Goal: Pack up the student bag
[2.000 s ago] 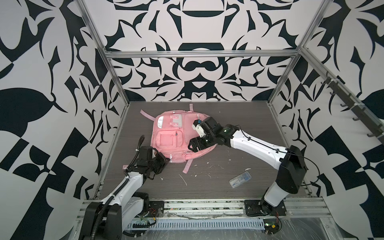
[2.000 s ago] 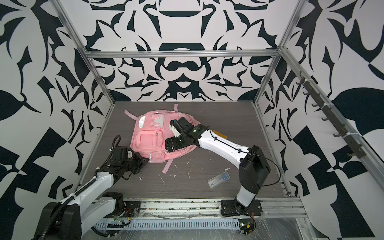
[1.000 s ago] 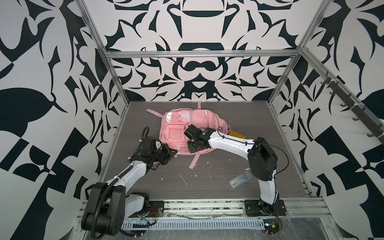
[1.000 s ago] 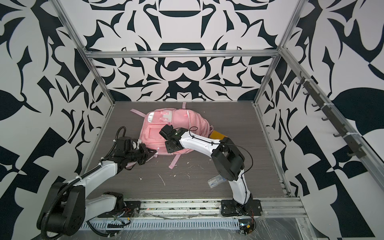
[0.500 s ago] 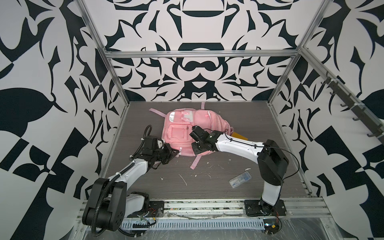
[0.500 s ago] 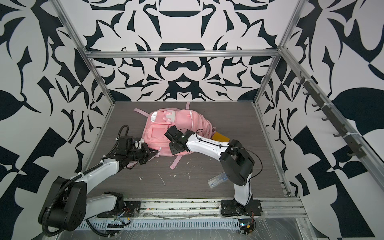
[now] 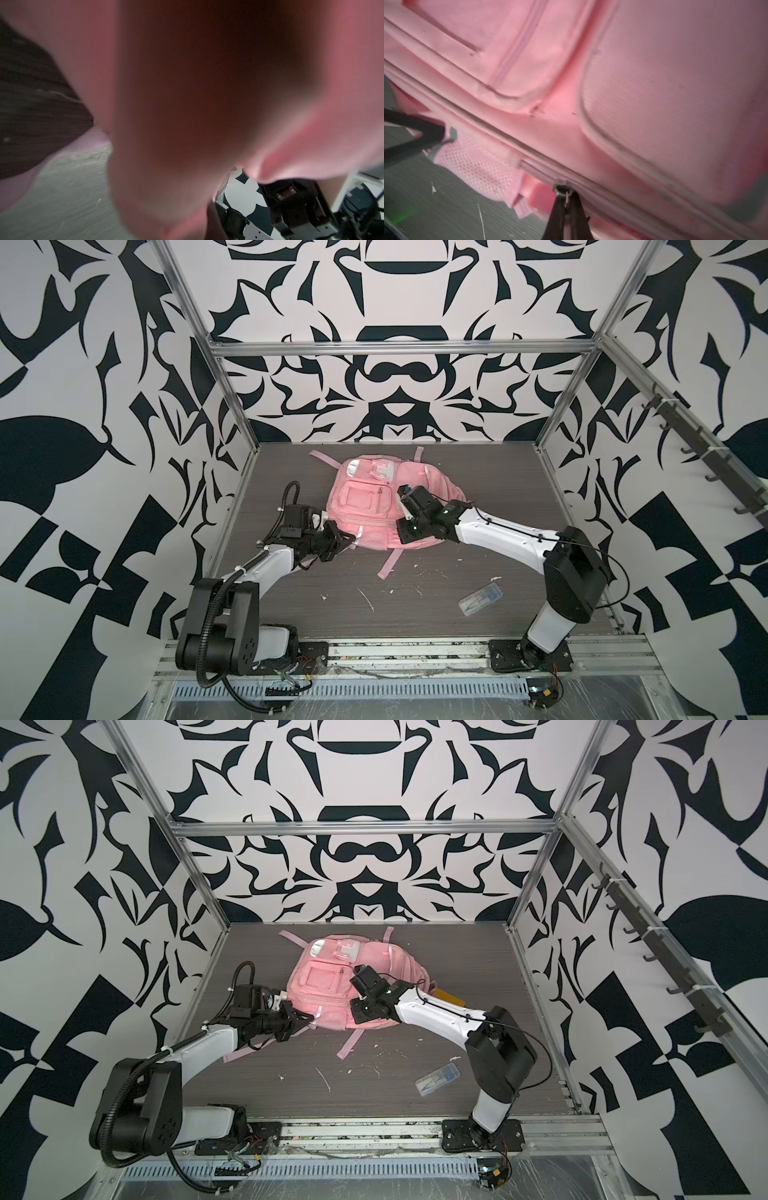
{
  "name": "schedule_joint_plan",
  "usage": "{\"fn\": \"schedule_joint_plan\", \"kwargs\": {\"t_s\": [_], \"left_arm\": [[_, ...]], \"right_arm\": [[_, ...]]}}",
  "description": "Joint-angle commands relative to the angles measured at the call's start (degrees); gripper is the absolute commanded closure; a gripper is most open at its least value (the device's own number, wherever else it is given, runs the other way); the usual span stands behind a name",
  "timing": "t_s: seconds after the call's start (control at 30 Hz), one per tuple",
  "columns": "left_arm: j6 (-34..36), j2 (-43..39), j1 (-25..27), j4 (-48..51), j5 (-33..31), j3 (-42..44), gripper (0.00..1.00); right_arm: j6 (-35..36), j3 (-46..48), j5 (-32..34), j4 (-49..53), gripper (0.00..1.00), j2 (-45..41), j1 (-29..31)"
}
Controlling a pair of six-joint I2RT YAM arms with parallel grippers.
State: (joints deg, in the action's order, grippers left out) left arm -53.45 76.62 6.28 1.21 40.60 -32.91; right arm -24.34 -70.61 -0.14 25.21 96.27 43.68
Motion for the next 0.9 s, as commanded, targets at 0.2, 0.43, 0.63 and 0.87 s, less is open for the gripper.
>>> {"fn": "schedule_joint_plan", "kwargs": {"t_s": [0.2,0.43,0.63,0.87], "left_arm": [[3.5,-1.3,-9.6,6.7,-4.2,-0.8,1.0],[5.1,0.6,-11.6,5.2,-2.7,-2.3,1.0],[15.1,-3.1,-11.5,19.4,-5.7,-7.6,0.2],[24.7,-10.9,-8.1,41.3,-15.4,-14.2,0.01]], "right_arm": [[8.6,3.6,5.8,8.5,1.0,-5.2,-6.8],[11.6,5.2,-1.9,2.5,1.0,-7.1,-7.3],[13.2,4.2,-6.9,-1.3,1.0,-6.4,-6.3],[16.1,-0.1,-7.9,-1.6,1.0,-3.7,0.2]]}}
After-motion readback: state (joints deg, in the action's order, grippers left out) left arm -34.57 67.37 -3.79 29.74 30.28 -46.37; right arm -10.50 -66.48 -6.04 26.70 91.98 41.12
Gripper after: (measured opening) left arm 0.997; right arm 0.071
